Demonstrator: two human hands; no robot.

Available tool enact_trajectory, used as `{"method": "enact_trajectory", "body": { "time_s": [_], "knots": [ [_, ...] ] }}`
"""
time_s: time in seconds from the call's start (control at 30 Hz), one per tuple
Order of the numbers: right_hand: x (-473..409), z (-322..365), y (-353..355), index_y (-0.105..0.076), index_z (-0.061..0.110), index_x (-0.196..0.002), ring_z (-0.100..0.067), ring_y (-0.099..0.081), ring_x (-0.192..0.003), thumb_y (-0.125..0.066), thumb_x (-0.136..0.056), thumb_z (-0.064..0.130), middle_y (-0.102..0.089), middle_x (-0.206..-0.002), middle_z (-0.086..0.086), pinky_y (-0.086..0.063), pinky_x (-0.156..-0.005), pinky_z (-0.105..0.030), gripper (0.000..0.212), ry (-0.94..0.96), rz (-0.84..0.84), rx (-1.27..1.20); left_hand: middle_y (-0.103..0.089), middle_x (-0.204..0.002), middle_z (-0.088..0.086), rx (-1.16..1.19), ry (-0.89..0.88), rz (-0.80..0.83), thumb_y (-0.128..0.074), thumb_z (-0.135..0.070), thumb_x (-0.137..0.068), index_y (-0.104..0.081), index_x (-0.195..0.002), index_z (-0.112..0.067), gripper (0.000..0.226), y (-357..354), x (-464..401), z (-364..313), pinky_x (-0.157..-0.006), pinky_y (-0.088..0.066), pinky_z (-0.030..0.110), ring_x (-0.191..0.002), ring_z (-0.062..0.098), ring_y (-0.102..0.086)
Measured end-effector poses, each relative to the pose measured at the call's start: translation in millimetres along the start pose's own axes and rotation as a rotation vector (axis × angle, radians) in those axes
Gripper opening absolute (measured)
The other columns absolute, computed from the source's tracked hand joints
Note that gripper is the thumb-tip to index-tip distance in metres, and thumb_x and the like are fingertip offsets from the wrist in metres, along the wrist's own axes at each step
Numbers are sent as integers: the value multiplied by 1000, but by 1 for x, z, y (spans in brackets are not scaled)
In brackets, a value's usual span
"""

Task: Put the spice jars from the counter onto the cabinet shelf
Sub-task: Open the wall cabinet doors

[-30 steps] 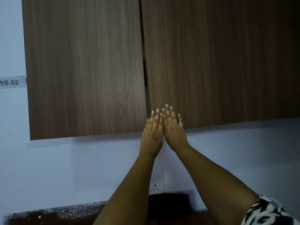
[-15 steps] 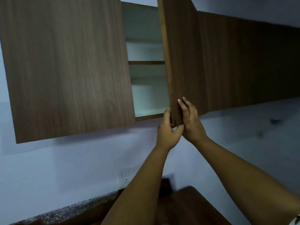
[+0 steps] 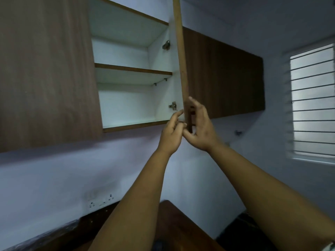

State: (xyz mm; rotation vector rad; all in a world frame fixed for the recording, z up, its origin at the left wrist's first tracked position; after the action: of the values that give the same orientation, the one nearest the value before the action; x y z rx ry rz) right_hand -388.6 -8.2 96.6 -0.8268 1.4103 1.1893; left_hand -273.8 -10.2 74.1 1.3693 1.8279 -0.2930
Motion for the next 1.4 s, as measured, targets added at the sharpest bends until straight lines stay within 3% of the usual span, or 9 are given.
{"method": "enact_trajectory", "body": {
  "time_s": [0.17, 0.3, 0.43, 0.63, 0.8, 0.97, 1.13, 1.2, 1.4],
  "knots": [
    [3, -59, 49, -15, 14, -153, -21, -40, -136, -66, -85, 17, -31, -152, -9, -39, -110, -35, 85, -212, -85, 14, -60, -119, 10, -100, -62, 74, -42, -52, -85, -44, -132, -47, 47, -69, -26, -13, -92, -55, 45, -104, 19, -63],
    [15, -99, 81, -14, 14, -153, -21, -37, -139, -61, -93, 22, -30, -155, -8, -35, -112, -32, 77, -281, -73, 21, -49, -124, 3, -117, -97, 45, -49, -38, -97, -39, -140, -41, 45, -120, -38, -20, -86, -56, 30, -103, 15, -60],
    [22, -137, 108, -10, 15, -154, -19, -45, -132, -57, -96, 23, -35, -153, -10, -39, -99, -22, 75, -338, -37, 28, -40, -117, -2, -228, -93, 19, -44, -42, -98, -29, -147, -42, 50, -168, -52, -21, -77, -50, 22, -96, 14, -57],
    [40, -192, 139, -15, 18, -153, -16, -50, -127, -48, -101, 22, -45, -146, -4, -38, -91, -17, 62, -537, -36, -11, -32, -140, 0, -360, -42, 127, -37, -52, -99, -25, -149, -42, 53, -230, -75, -7, -102, -46, 36, -125, 23, -48],
    [42, -230, 150, -15, 20, -154, -18, -44, -132, -46, -102, 26, -39, -151, -5, -33, -98, -21, 61, -612, 41, -20, -17, -157, 1, -340, 15, 150, -34, -51, -100, -25, -150, -41, 52, -269, -81, 3, -112, -35, 39, -141, 26, -33],
    [44, -241, 152, -13, 20, -154, -21, -40, -136, -47, -101, 27, -35, -153, -6, -35, -110, -31, 64, -610, 87, -51, -20, -155, 2, -410, 7, 91, -34, -50, -100, -26, -150, -39, 51, -276, -84, 2, -108, -37, 37, -138, 27, -36],
    [45, -239, 146, -13, 23, -155, -22, -37, -137, -42, -102, 31, -29, -154, -7, -32, -104, -26, 61, -605, 78, -30, -13, -160, 1, -462, 17, 112, -31, -52, -100, -22, -151, -40, 53, -270, -80, 6, -111, -35, 40, -142, 27, -29],
    [47, -235, 146, -15, 20, -154, -24, -38, -132, -43, -102, 22, -24, -151, -8, -34, -100, -24, 59, -600, 46, 89, -6, -161, 0, -575, 11, 67, -31, -56, -98, -20, -152, -39, 57, -262, -76, 5, -112, -34, 44, -145, 27, -20],
    [44, -200, 145, -27, 18, -149, -30, -22, -139, -61, -86, 13, -19, -154, -11, -28, -111, -47, 72, -582, -106, 502, -9, -161, 8, -744, -78, -123, -35, -53, -97, -16, -154, -28, 65, -222, -65, -7, -109, -37, 50, -146, 26, -12]
  ]
}}
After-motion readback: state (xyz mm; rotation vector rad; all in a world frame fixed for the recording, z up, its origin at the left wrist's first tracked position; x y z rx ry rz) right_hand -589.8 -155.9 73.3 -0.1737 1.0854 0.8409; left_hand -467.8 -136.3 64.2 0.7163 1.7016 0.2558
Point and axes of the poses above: each hand's wrist, its own x-axis away from the middle knuckle, its own y-axis out of the back of the hand, z = x × y, the point moved 8 cm from there along -x, towards the middle knuckle
